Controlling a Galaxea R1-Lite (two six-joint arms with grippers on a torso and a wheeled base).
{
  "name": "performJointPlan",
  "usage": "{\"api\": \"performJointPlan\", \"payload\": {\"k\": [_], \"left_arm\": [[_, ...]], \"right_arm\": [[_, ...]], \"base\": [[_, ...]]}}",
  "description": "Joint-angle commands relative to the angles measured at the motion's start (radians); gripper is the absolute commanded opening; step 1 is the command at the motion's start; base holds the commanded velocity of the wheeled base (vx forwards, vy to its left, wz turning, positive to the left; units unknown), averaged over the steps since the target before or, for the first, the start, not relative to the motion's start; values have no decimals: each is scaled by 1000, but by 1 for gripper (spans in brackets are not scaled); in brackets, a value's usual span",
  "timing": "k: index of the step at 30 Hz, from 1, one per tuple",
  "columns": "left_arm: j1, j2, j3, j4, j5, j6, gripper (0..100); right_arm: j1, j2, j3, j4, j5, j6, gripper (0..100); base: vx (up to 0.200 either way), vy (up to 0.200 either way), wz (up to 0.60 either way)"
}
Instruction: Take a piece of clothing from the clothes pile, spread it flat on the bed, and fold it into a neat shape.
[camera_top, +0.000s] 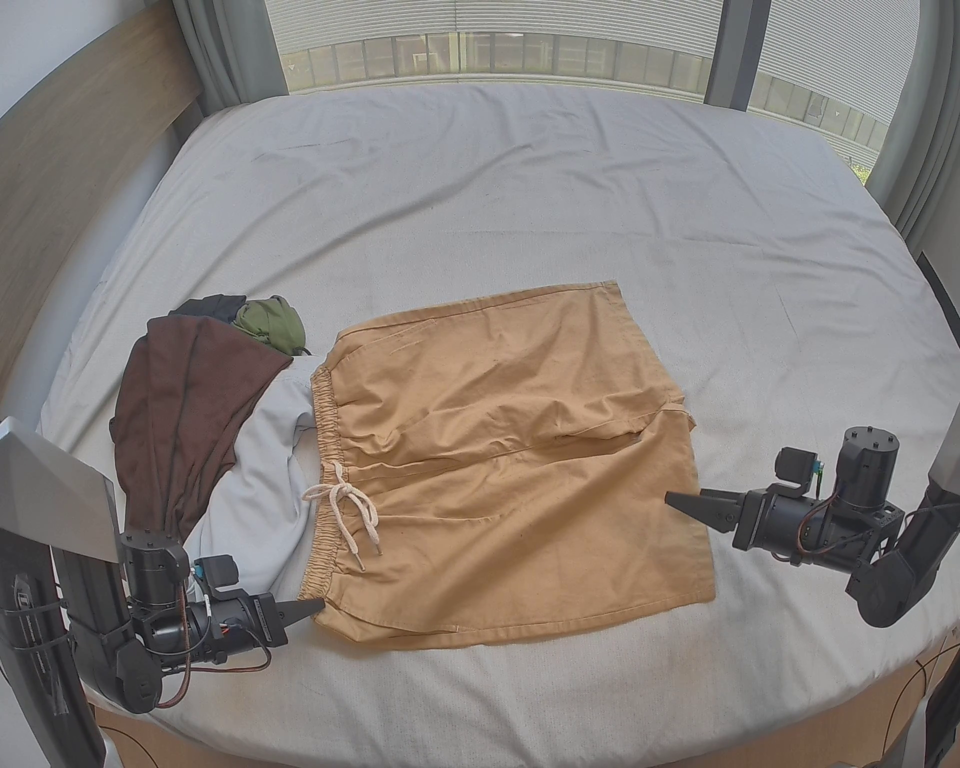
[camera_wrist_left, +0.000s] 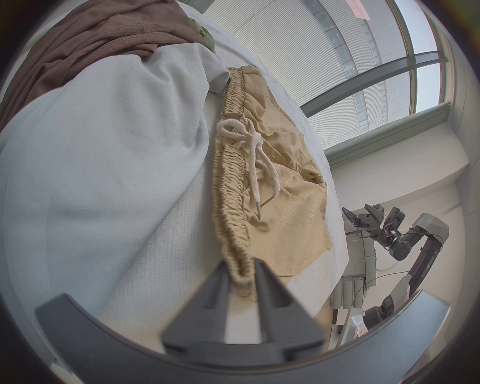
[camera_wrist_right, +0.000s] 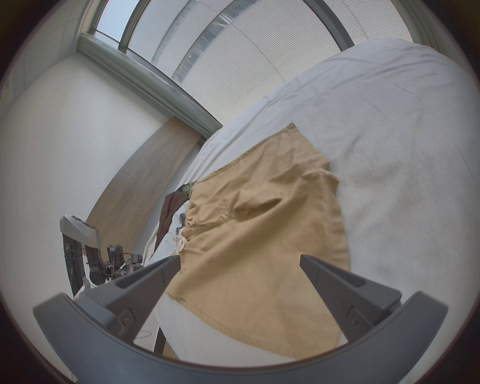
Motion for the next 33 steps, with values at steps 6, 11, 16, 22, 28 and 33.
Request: {"api": "performJointPlan", "payload": {"k": [6, 11, 16, 22, 28, 33], "left_arm": [[-1, 1, 5, 0, -3, 17, 0], [-1, 1, 5, 0, -3, 30, 0], [-1, 1, 6, 0, -3, 30, 0], [-1, 1, 6, 0, -3, 32, 0], [-1, 1, 6, 0, -3, 34, 0], [-1, 0, 6, 0, -3, 34, 0]], "right_arm": [[-63, 52, 95, 11, 1, -84, 100], [-80, 106, 112, 12, 1, -97, 100], [-88, 161, 131, 12, 1, -133, 100], [-79, 202, 178, 12, 2, -172, 100], [-73, 222, 169, 0, 2, -172, 100], [-76, 251, 155, -35, 2, -168, 100]], "base": [[0, 0, 0], [0, 0, 0], [0, 0, 0], [0, 0, 0], [0, 0, 0], [0, 0, 0]]}}
